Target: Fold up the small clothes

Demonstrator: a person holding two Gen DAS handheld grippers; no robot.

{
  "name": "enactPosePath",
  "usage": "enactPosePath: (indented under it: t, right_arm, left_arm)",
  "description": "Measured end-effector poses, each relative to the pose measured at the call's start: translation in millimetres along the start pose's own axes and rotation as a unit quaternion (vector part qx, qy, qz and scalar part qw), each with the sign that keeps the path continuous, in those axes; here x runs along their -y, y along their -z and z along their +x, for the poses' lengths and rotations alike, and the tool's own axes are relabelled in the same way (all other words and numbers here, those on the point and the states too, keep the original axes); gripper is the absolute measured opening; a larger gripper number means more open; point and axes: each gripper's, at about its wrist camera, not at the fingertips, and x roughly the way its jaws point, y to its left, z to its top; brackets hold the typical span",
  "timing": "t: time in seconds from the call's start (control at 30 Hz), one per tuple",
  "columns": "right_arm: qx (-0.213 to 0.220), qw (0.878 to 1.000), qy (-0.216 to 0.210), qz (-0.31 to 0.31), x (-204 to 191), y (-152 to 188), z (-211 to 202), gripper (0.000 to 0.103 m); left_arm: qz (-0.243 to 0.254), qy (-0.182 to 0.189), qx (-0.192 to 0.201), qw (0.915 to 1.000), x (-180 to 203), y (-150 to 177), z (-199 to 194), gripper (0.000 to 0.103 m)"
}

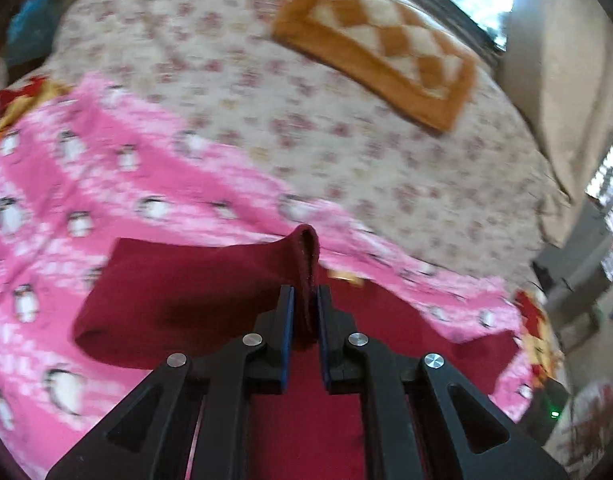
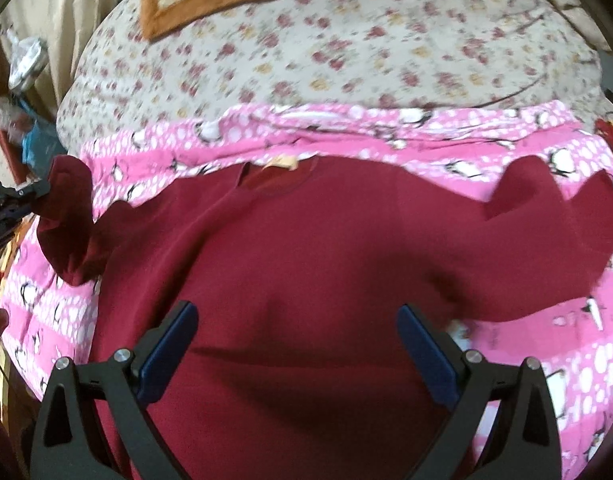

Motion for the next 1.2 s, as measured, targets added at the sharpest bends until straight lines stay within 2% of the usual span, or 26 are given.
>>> enactPosePath:
  t: [0.23, 0.33, 0.43, 0.6, 0.7, 0.77, 0.83, 0.93, 1.0, 1.07, 1.1, 1.13, 1.17, 1.2]
  right_arm:
    - [0.020, 0.999, 0.027, 0.026, 45, -5, -25, 0.102]
    - [0.027, 0.998, 0.042, 0.049, 70, -8, -33, 0.102]
    - [0.029, 0.996, 0.049, 0.070, 91, -9, -36, 0.102]
    - [0.031, 0.993, 0.062, 0.093, 113, -8, -37, 0.102]
    - [0.033, 0.991, 0.065, 0.109, 124, -8, -36, 0.102]
    - [0.034, 0.991, 0.063, 0.115, 126, -8, -35, 0.102]
    - [0.034, 0.991, 0.055, 0.114, 123, -10, -34, 0.102]
    - [0.034, 0.994, 0.040, 0.097, 113, -16, -28, 0.102]
    - [0.029, 0.995, 0.035, 0.083, 105, -22, -22, 0.102]
    - [0.019, 0.997, 0.027, 0.066, 97, -27, -11, 0.102]
    - [0.012, 0.998, 0.029, 0.056, 94, -29, -5, 0.102]
    - [0.007, 0.999, 0.035, 0.040, 89, -33, 2, 0.102]
    - [0.004, 0.999, 0.045, 0.025, 85, -38, 9, 0.102]
    - [0.002, 0.998, 0.056, 0.012, 82, -42, 16, 0.102]
  left_arm:
    - [0.055, 0.074, -0.033, 0.9953, 104, 10, 42, 0.000]
    - [0.061, 0.100, -0.057, 0.9915, 136, 21, 68, 0.000]
    - [0.056, 0.117, -0.082, 0.9882, 155, 36, 94, 0.000]
    - [0.068, 0.122, -0.111, 0.9839, 167, 69, 127, 0.000]
    - [0.099, 0.094, -0.133, 0.9817, 168, 84, 134, 0.000]
    - [0.118, 0.081, -0.130, 0.9811, 163, 84, 125, 0.005]
    - [0.128, 0.080, -0.121, 0.9811, 153, 78, 108, 0.017]
    - [0.133, 0.059, -0.091, 0.9852, 128, 66, 78, 0.025]
    - [0.134, 0.031, -0.072, 0.9879, 106, 60, 60, 0.026]
    - [0.132, -0.017, -0.049, 0.9899, 75, 56, 44, 0.026]
    - [0.129, -0.053, -0.038, 0.9895, 59, 54, 38, 0.026]
    - [0.127, -0.086, -0.030, 0.9877, 45, 53, 36, 0.026]
    - [0.123, -0.139, -0.021, 0.9824, 25, 52, 35, 0.026]
    - [0.117, -0.172, -0.019, 0.9779, 12, 52, 37, 0.026]
